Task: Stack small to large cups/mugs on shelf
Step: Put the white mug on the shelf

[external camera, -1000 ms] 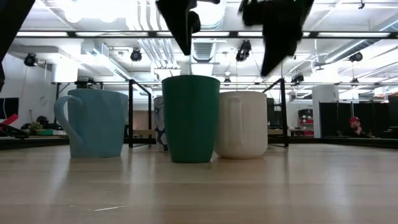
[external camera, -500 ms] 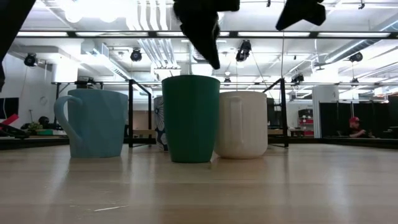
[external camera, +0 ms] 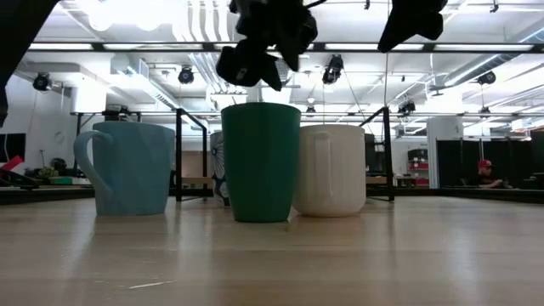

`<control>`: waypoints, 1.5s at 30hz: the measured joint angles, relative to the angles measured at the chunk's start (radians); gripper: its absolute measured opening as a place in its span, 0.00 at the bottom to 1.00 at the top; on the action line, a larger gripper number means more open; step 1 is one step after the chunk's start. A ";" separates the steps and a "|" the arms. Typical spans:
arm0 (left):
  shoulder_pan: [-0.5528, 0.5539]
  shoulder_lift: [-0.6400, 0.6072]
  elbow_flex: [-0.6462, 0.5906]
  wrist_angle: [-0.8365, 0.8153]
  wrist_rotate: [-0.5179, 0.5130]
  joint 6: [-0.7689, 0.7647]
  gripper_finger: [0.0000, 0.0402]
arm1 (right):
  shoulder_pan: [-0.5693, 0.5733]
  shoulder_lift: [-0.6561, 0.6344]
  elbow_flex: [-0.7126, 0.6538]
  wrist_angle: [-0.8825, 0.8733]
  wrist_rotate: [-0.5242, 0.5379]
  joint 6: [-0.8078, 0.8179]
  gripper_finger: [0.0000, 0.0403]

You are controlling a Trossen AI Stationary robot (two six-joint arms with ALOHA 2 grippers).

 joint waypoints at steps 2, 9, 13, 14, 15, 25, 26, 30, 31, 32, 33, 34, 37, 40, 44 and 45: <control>0.004 0.000 0.000 0.039 0.032 -0.063 0.36 | 0.000 0.000 0.000 0.000 0.008 -0.005 0.02; 0.002 0.016 0.000 0.087 -0.010 -0.164 0.36 | 0.000 -0.002 0.000 0.000 0.075 0.005 0.02; 0.002 0.062 -0.001 0.045 -0.050 -0.191 0.36 | 0.000 -0.002 0.000 -0.001 0.076 -0.005 0.02; 0.002 0.074 -0.001 0.046 -0.048 -0.192 0.36 | 0.000 -0.002 0.000 -0.001 0.076 -0.009 0.02; 0.002 0.086 0.000 0.041 -0.047 -0.199 0.36 | 0.000 -0.002 0.000 -0.001 0.076 -0.013 0.02; -0.006 0.125 0.005 0.006 -0.080 -0.240 0.36 | 0.000 -0.002 0.000 -0.004 0.068 -0.036 0.02; -0.006 0.126 0.005 -0.001 -0.091 -0.241 0.36 | 0.000 -0.002 0.000 -0.005 0.068 -0.037 0.02; -0.005 0.126 0.005 -0.006 -0.149 -0.245 0.36 | 0.000 -0.002 0.000 -0.005 0.068 -0.052 0.02; -0.005 0.126 0.005 -0.009 -0.161 -0.245 0.36 | 0.000 -0.002 0.000 -0.005 0.068 -0.055 0.02; -0.005 0.126 0.005 -0.012 -0.166 -0.245 0.36 | 0.001 -0.002 0.000 -0.004 0.068 -0.055 0.02; -0.005 0.126 0.005 -0.014 -0.173 -0.245 0.36 | 0.000 -0.002 0.000 -0.004 0.068 -0.055 0.02; -0.005 0.126 0.005 -0.015 -0.179 -0.245 0.36 | 0.000 -0.002 0.000 -0.004 0.068 -0.055 0.02; -0.006 0.126 0.005 -0.017 -0.187 -0.245 0.36 | 0.001 -0.002 0.000 -0.004 0.068 -0.055 0.02; -0.006 0.126 0.005 -0.017 -0.204 -0.245 0.36 | 0.000 -0.002 0.000 -0.004 0.072 -0.055 0.02; -0.008 0.126 0.005 -0.017 -0.206 -0.245 0.36 | 0.000 -0.002 0.000 -0.004 0.075 -0.055 0.02; -0.009 0.125 0.005 -0.017 -0.207 -0.245 0.36 | 0.000 -0.002 0.000 -0.003 0.076 -0.055 0.02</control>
